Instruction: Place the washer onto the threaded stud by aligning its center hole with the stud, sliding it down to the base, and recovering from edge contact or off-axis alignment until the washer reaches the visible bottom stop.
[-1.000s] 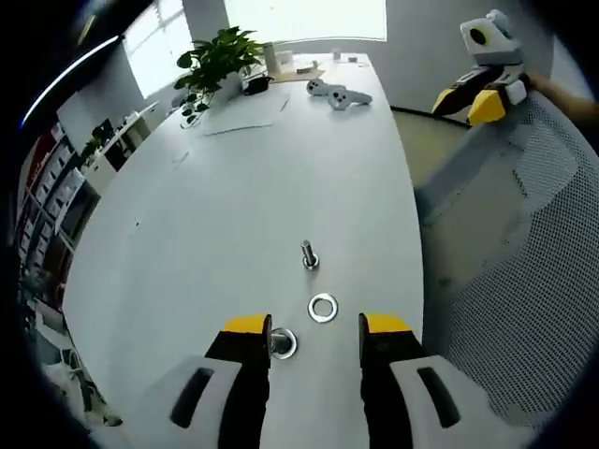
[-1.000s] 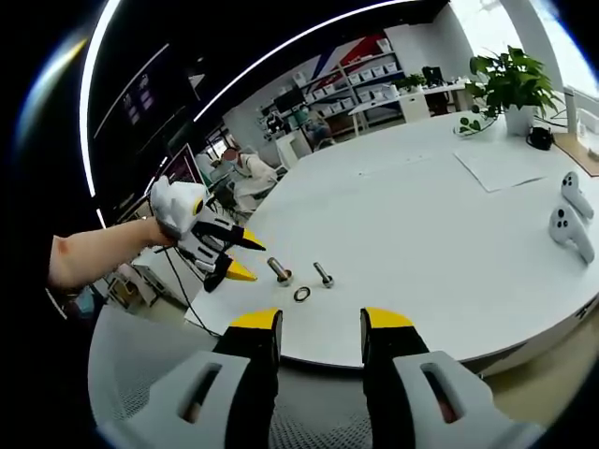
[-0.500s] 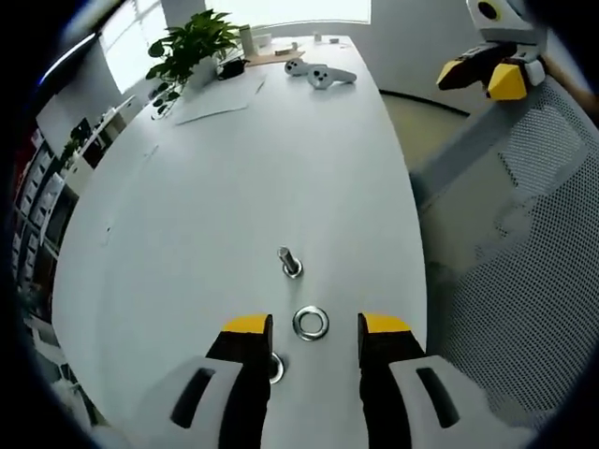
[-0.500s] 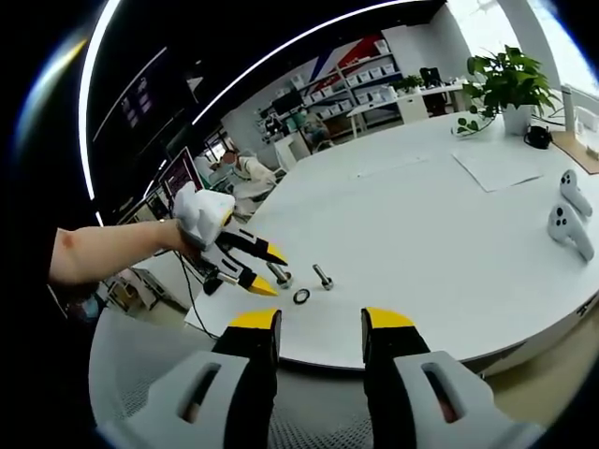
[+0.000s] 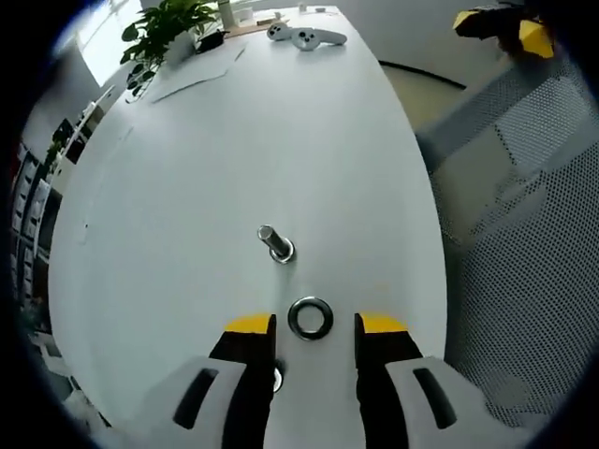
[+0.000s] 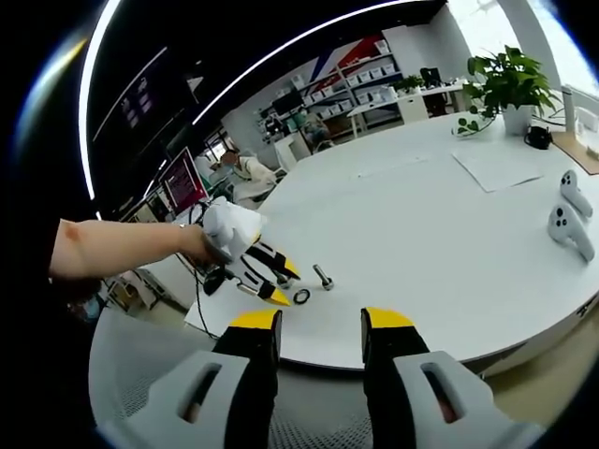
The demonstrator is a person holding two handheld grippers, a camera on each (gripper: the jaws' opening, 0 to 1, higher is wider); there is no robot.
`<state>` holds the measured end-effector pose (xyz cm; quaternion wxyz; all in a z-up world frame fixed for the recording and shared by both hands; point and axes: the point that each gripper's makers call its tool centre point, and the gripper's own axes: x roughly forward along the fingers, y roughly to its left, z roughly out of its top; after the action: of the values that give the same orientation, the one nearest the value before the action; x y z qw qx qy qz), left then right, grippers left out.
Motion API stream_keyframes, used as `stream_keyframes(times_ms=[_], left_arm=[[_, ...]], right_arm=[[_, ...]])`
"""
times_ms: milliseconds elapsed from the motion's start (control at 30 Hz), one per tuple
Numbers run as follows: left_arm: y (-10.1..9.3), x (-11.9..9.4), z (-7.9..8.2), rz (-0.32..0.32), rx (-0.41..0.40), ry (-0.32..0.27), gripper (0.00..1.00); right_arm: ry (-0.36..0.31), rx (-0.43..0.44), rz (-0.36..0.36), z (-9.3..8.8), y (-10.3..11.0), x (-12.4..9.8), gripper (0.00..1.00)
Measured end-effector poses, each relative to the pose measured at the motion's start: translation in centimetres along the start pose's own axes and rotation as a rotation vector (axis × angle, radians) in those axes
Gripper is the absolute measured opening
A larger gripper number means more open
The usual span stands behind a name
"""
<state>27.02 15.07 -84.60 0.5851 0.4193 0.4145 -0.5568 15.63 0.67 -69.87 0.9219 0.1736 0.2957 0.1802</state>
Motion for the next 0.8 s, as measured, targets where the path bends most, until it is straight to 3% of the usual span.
stream_keyframes(times_ms=[400, 800], left_arm=[[-0.3, 1.5, -1.1, -0.032, -0.012, 0.085, 0.31], [0.2, 1.8, -0.9, -0.021, 0.007, 0.144, 0.29]], right_arm=[[-0.003, 0.006, 0.006, 0.0, 0.0, 0.0, 0.37], [-0.016, 0.009, 0.016, 0.2, 0.1, 0.1, 0.37]])
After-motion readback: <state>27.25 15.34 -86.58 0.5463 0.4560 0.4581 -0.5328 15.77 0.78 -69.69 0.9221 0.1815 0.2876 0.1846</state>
